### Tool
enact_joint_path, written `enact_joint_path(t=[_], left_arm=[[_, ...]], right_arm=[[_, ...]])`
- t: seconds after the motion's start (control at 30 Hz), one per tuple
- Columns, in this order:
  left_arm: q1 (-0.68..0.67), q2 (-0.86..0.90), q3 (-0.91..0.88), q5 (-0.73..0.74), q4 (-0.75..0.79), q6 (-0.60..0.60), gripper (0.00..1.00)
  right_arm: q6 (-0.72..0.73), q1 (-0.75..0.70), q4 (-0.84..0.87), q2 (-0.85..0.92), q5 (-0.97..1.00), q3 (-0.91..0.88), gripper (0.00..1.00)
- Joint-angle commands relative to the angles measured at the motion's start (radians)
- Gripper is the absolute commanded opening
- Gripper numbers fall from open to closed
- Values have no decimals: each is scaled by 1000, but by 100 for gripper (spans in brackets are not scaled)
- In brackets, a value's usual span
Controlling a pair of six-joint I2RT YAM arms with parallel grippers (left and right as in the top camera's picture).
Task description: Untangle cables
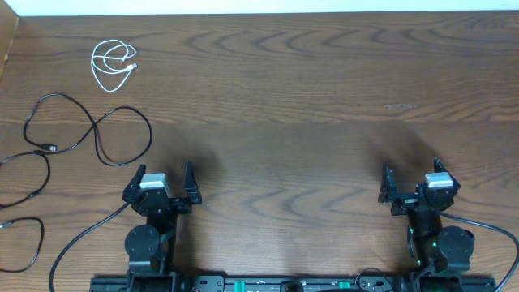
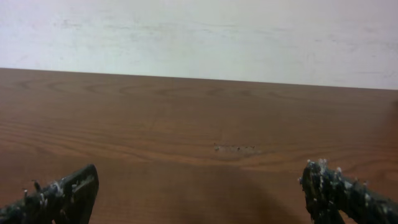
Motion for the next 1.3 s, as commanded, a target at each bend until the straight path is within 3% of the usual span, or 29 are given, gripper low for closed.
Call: enact_joint_path(t=[0.0, 1.27], left_arm=[[-2, -9, -18, -13, -42, 10, 98], [-2, -6, -18, -13, -41, 10, 98]], right_arm=[[-6, -8, -5, -5, 11, -1, 99], [-6, -8, -5, -5, 11, -1, 99]])
